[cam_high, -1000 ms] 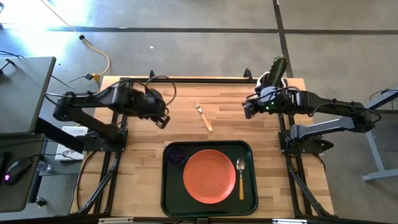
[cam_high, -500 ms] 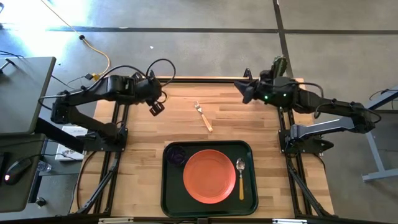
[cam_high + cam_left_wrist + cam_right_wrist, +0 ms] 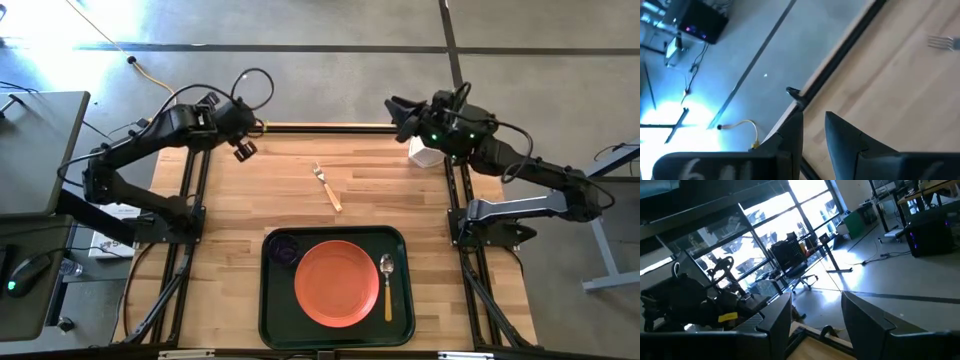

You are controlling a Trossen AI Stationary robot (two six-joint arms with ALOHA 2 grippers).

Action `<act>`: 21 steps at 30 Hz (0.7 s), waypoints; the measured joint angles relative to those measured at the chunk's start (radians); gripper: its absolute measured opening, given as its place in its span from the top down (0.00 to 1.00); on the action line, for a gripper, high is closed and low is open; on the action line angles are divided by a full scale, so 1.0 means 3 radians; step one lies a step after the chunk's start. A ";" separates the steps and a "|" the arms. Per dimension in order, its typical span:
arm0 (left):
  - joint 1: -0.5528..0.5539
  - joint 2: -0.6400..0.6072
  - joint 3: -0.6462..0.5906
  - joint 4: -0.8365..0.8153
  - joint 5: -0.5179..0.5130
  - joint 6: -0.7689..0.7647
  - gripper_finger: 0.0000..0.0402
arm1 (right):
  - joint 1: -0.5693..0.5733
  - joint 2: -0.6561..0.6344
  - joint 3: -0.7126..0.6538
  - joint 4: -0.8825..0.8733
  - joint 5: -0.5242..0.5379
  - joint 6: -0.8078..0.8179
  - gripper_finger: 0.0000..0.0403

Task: Pick and place plate/cup/fork/spoon on tray
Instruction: Put the orange fork on the black tray to the right of the yellow spoon

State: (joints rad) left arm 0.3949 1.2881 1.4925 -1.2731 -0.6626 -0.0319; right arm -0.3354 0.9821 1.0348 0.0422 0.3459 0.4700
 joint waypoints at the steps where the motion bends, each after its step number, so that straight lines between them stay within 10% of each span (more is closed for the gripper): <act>1: 0.0058 0.0000 0.0000 0.0011 0.0000 -0.0001 0.82 | -0.0046 0.0005 0.0000 0.0000 -0.0050 -0.0015 0.59; 11: 0.0556 0.0001 0.0000 0.0035 0.0084 -0.0360 0.82 | -0.0388 0.0500 0.0506 -0.0302 -0.0736 -0.0300 0.59; 21: 0.0933 0.0001 -0.0001 0.0035 0.0102 -0.0883 0.82 | -0.0384 0.1485 0.1670 -0.2330 -0.0755 0.0038 0.59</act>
State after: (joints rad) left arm 0.6750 1.2882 1.4921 -1.2625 -0.6320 -0.2968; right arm -0.4506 1.4277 1.5358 -0.6569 0.1193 0.4813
